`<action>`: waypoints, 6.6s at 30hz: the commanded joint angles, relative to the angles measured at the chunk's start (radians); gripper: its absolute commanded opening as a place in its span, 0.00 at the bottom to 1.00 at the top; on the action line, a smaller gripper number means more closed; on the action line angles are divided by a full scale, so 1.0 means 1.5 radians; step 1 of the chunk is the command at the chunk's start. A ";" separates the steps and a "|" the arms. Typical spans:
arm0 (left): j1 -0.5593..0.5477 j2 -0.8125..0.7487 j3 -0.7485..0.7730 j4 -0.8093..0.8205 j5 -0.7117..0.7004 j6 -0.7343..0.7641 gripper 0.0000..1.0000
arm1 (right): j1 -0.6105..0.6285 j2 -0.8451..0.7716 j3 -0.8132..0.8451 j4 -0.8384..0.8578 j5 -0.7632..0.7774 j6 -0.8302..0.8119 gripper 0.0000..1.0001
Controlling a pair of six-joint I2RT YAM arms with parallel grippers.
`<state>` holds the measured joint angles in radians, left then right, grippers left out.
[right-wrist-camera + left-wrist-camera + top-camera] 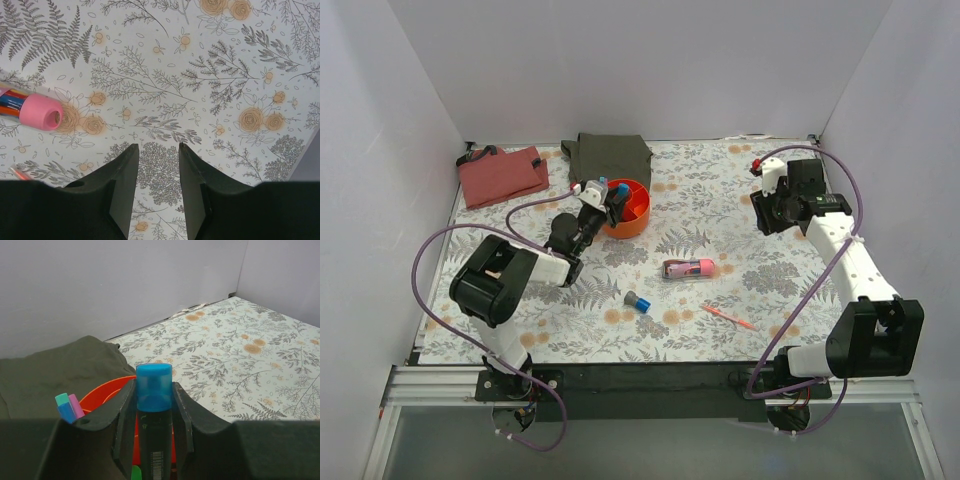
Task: Sort the stationery into containers
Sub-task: Place the pen in the storage box, then pick up the stationery from the center of the board, then place the stationery in the storage box.
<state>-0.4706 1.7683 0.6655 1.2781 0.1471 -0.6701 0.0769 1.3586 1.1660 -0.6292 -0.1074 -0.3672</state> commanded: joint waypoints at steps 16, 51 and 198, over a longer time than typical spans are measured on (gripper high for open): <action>-0.004 -0.107 -0.018 0.010 -0.034 0.114 0.43 | 0.002 0.013 0.009 0.023 -0.035 0.005 0.47; -0.195 -0.041 0.509 -1.549 0.303 0.626 0.60 | 0.003 -0.053 -0.126 -0.049 -0.220 -0.147 0.63; 0.020 0.101 0.272 -0.325 0.212 0.035 0.41 | 0.001 0.116 0.037 -0.066 -0.057 -0.089 0.72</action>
<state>-0.4423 1.9530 1.0573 0.8238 0.4618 -0.6586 0.0784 1.5402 1.2205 -0.7341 -0.1711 -0.5030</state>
